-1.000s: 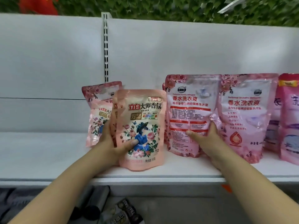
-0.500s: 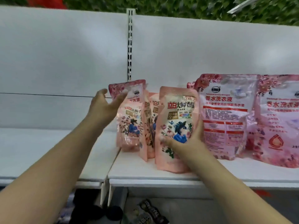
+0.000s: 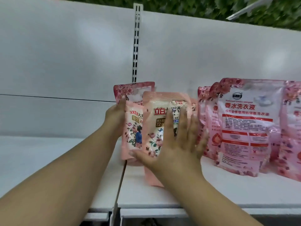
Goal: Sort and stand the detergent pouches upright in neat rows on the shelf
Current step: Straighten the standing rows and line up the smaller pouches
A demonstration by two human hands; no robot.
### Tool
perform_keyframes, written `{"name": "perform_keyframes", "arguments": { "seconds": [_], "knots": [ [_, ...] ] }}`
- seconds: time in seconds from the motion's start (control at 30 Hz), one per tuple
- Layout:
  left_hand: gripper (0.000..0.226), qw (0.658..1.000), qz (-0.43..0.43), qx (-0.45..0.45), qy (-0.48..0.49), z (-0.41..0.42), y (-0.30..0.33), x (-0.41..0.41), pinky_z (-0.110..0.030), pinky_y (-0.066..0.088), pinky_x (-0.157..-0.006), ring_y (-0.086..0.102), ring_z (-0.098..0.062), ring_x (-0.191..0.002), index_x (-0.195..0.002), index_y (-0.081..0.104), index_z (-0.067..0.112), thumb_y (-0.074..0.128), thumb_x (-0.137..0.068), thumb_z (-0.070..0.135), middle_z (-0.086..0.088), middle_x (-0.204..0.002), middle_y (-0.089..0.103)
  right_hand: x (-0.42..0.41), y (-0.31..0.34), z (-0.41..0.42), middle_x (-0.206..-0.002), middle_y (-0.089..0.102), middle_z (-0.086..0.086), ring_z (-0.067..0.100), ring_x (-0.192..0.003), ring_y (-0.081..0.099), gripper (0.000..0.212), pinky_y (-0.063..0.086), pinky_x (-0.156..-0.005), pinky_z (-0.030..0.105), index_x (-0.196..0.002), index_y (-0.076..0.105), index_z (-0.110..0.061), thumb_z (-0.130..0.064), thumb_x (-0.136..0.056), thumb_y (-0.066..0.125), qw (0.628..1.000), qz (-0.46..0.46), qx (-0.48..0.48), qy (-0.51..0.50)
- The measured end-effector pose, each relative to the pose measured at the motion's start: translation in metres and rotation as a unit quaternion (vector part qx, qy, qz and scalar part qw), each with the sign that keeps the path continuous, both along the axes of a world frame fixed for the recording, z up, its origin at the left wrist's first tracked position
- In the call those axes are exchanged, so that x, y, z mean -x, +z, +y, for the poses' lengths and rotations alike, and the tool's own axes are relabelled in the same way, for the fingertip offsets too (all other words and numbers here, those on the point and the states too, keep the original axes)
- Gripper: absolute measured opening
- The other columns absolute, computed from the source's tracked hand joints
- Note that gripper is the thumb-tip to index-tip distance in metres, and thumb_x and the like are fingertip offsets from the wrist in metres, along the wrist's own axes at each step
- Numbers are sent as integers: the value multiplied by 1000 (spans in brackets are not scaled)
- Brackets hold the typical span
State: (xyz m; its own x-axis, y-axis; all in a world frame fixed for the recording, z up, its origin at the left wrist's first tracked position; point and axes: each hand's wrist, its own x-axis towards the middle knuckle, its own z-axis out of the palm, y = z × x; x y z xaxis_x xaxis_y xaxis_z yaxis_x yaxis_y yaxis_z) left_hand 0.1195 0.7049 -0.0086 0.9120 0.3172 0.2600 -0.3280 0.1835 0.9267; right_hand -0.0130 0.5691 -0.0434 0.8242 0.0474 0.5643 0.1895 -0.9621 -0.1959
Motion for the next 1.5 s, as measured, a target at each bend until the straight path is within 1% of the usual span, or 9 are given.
{"name": "perform_keyframes", "arguments": {
  "seconds": [0.13,0.4,0.83,0.97,1.03,1.23,1.3,1.4,1.5],
  "knots": [
    [63,993,-15,64,-98,3,0,3,-47,52,-85,68,-33,-89,-109,63,9,56,-77,63,-15,-102,70,-19,11,19,-120,-60,13,27,-111,-56,111,-41,-79,54,-106,-51,-1,-77,-78,25,992,28,107,-52],
    [48,961,40,178,-206,6,3,4,-41,52,-81,66,-29,-94,-107,67,14,55,-84,55,-13,-107,69,-74,18,28,-149,-30,19,32,-138,-27,120,-13,-103,65,-139,-24,2,-81,-73,33,977,170,77,-105],
    [33,985,-15,165,-55,6,6,2,-45,48,-80,65,-21,-81,-89,64,21,54,-85,52,-1,-87,70,-113,7,-4,-149,-34,3,29,-136,-32,114,-13,-103,65,-139,-31,-27,-84,-68,38,989,131,6,-74],
    [29,989,-79,119,24,19,21,21,-32,56,-58,67,-12,-54,-80,59,20,53,-88,48,4,-66,69,-113,4,-8,-148,-36,2,26,-135,-34,112,-17,-103,63,-139,-31,-27,-81,-70,39,991,119,-6,-59],
    [31,990,-92,102,46,26,27,32,-40,57,-70,66,-19,-62,-77,57,18,54,-88,47,-2,-73,67,-111,5,-9,-149,-35,2,24,-136,-33,111,-20,-104,59,-140,-29,-27,-82,-70,38,993,110,-13,-44],
    [32,989,-120,60,56,32,41,83,-39,56,-72,69,-26,-72,-82,62,13,61,-84,45,-7,-79,71,-80,23,-14,-157,-8,-2,17,-143,-12,83,-9,-113,46,-148,15,-20,-67,-83,39,995,46,-56,64],
    [31,986,-143,60,66,29,47,102,-35,56,-64,69,-23,-65,-79,61,15,62,-82,46,-3,-68,71,-60,32,-12,-156,15,1,18,-142,13,72,12,-115,42,-143,31,-17,-59,-85,42,960,44,-203,187],
    [32,981,-174,73,49,12,51,120,-36,57,-62,68,-22,-59,-75,60,14,59,-85,44,0,-57,69,-29,39,4,-134,52,8,21,-117,51,64,38,-102,37,-124,52,-15,-59,-78,49,815,167,-412,371],
    [34,978,-179,106,7,-18,54,135,-33,57,-51,67,-22,-53,-76,61,12,55,-87,44,-3,-56,69,-13,41,8,-105,68,8,28,-98,65,45,49,-91,48,-98,61,-17,-53,-71,63,694,196,-581,376]
  ]
}}
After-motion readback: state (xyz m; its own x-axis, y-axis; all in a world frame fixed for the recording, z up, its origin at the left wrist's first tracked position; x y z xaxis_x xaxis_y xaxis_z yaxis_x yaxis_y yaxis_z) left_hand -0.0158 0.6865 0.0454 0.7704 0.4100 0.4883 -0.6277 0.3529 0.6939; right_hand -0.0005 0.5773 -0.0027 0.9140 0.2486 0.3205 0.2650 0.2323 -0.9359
